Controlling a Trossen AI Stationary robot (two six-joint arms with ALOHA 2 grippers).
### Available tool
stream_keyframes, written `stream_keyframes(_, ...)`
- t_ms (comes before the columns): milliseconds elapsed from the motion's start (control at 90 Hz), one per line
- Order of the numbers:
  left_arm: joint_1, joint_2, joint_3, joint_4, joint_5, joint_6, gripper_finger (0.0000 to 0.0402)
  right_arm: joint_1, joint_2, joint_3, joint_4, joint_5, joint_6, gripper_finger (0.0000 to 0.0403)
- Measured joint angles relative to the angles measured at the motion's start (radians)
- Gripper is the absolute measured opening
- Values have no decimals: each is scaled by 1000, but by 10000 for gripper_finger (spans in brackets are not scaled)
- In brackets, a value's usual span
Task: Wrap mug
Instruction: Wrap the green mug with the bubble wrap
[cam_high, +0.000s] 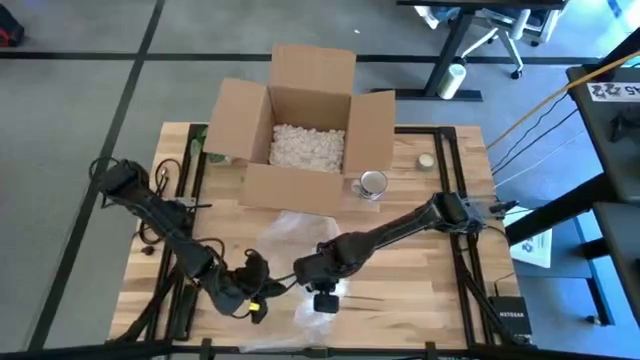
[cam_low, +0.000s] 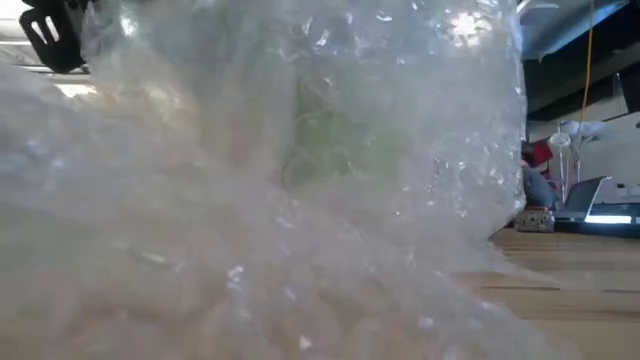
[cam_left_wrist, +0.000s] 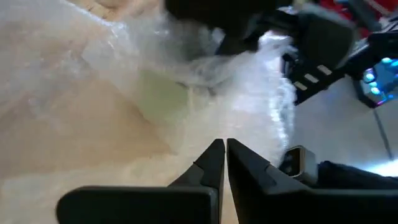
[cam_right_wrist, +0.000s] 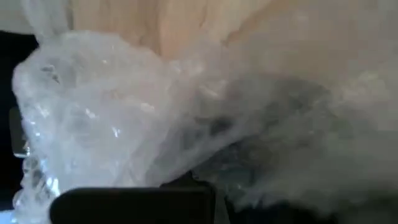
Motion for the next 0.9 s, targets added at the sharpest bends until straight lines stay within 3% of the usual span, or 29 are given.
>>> stream_keyframes(389, 72, 161, 0, 381, -1, 243, 0, 2, -3, -3, 16, -7, -9, 0)
stream_keyframes(900, 167, 173, 0, 324, 34, 216, 0, 11, -78, -8, 40, -67, 5, 0)
